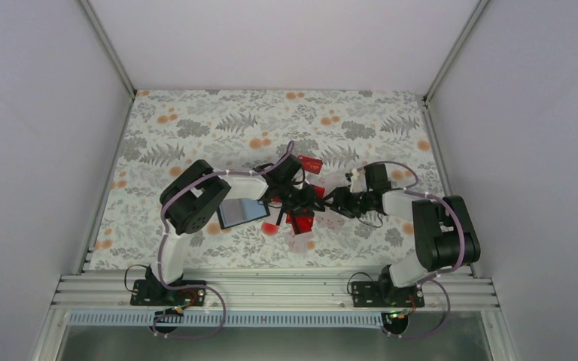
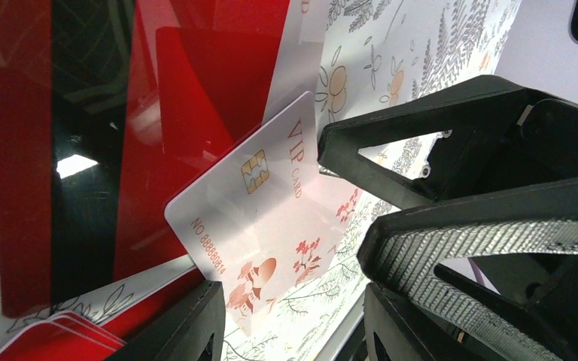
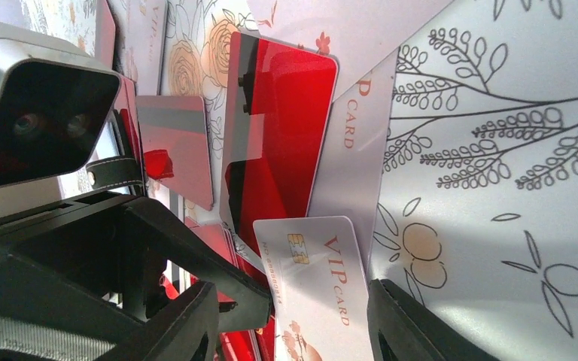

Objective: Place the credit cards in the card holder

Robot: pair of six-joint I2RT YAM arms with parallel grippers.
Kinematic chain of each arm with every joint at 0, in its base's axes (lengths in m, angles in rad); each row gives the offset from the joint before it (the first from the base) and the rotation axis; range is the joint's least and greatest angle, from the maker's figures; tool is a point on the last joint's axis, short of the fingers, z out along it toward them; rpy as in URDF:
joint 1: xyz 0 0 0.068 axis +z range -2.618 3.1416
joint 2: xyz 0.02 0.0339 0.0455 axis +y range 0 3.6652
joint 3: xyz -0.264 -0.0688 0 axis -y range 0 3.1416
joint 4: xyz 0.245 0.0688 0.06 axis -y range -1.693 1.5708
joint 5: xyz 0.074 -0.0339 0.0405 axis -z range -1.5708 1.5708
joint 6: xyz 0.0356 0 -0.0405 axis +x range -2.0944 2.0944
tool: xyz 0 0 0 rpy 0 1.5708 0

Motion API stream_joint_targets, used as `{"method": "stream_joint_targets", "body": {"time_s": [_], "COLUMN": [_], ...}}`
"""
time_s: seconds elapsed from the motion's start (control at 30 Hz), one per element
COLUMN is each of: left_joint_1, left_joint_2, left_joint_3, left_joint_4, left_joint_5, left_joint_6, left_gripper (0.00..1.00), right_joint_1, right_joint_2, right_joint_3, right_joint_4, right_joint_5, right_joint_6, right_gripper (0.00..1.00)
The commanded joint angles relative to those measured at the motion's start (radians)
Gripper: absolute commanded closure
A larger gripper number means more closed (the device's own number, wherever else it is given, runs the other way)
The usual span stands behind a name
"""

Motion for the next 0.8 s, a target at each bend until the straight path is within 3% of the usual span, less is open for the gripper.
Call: {"method": "stream_joint_targets", "body": {"time_s": [0.0, 0.33, 0.77], "left_joint_1": [-0.002, 0.008, 0.008], "left_joint_2": [-0.051, -0.145, -0.247], "left_joint_3": [0.006, 0.021, -0.057], "left_joint_4": [0.384, 0.296, 0.241], "left_joint_5": [-0.17, -0.206, -0.214], "left_joint_6": [0.022, 0.126, 0.166], "left_gripper": [0.52, 0.52, 0.52], "right_joint_1": [0.07, 0.071, 0.13], "right_joint_2": [0.022, -0.067, -0.058], "right_joint_3": [-0.04, 0.069, 0.028], "right_joint_4": [-0.287, -0.425, -0.376], "right_joint_5": [-0.14, -0.151, -0.177], "right_joint_6": [-0.034, -0.044, -0.002], "right_gripper": [0.49, 0.48, 0.48]}}
